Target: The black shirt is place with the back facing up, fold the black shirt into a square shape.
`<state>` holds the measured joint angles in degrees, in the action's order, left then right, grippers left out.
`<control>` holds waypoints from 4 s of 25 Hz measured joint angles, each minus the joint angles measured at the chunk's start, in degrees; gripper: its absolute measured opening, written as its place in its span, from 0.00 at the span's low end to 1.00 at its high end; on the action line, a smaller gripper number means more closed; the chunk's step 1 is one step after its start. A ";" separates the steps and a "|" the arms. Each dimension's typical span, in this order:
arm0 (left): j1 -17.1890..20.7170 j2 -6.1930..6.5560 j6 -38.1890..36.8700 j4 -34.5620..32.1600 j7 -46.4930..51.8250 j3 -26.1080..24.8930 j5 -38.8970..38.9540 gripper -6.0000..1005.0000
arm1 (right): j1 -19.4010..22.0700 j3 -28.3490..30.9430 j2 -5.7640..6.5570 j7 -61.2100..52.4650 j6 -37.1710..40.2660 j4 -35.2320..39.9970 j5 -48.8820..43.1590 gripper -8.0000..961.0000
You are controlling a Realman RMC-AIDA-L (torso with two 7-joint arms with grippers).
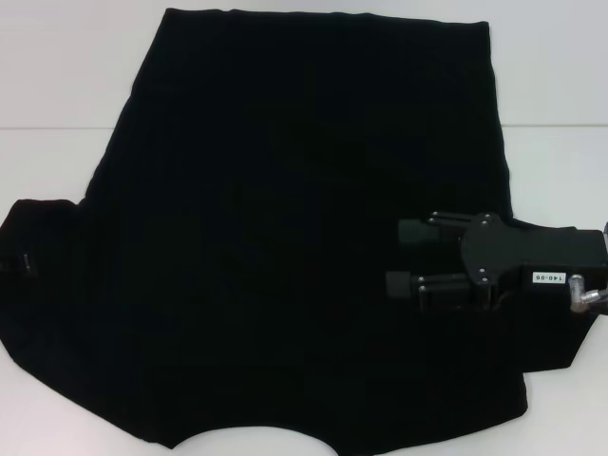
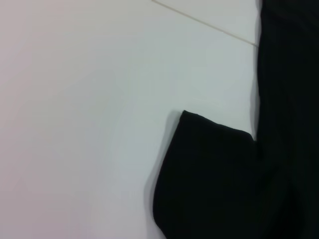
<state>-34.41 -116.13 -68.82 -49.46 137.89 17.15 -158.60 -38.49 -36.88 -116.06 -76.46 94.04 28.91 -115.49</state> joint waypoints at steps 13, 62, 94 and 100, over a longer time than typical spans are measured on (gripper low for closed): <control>-0.06 -0.06 0.12 -0.10 -0.27 1.12 -0.07 0.67 | 0.00 0.47 0.05 0.00 0.01 0.00 0.00 0.93; -2.30 0.39 16.46 3.59 -2.98 5.18 -0.60 0.01 | -0.01 1.27 -1.31 -0.52 -0.58 -0.17 2.10 0.92; -0.59 -0.33 6.82 0.25 -0.09 4.02 -0.04 0.01 | -0.01 1.31 -1.36 -0.62 -0.31 -0.17 2.19 0.92; -1.45 -0.17 5.14 0.12 -0.44 4.39 1.58 0.01 | 0.10 1.14 -1.36 -0.62 -0.45 -0.17 2.20 0.92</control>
<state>-35.86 -116.30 -63.67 -49.34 137.44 21.53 -157.02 -38.40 -35.75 -117.42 -77.08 93.59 28.74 -113.29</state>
